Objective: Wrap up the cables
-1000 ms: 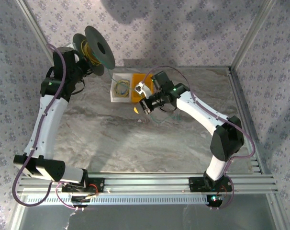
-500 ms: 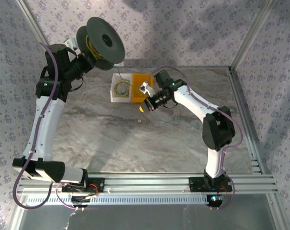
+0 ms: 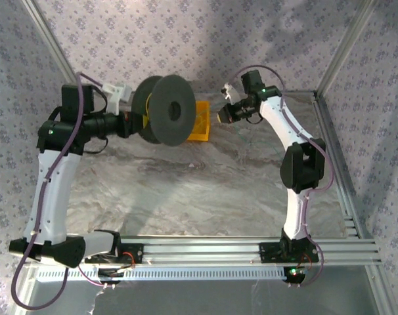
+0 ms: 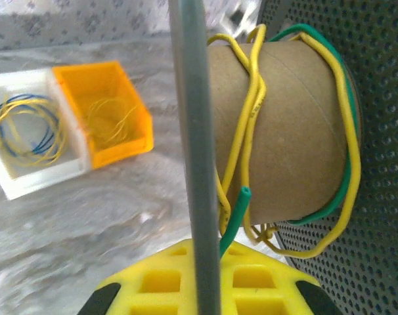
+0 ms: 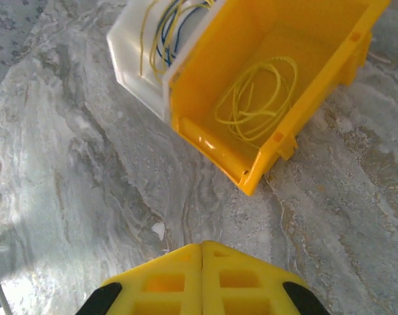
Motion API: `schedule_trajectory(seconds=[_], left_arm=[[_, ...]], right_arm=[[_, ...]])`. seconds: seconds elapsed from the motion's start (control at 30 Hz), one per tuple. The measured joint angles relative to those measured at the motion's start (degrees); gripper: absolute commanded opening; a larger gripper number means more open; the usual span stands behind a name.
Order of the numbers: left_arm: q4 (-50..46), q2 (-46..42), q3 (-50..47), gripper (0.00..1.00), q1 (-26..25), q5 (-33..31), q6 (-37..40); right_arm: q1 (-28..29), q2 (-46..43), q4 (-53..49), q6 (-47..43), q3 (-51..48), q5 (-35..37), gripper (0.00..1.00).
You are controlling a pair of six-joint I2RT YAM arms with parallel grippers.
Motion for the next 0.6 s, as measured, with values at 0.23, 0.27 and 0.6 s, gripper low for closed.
schedule_trajectory(seconds=[0.23, 0.27, 0.6], left_arm=[[-3.02, 0.35, -0.81, 0.0, -5.68, -11.08, 13.35], [-2.78, 0.63, -0.81, 0.0, -7.39, -13.64, 14.19], [1.57, 9.4, -5.4, 0.0, -20.96, -39.67, 19.34]], right_arm=[[-0.09, 3.85, -8.41, 0.72, 15.04, -0.92, 0.0], [-0.15, 4.28, -9.05, 1.2, 16.11, -1.33, 0.0], [-0.39, 6.8, -14.01, 4.74, 21.59, -3.26, 0.0]])
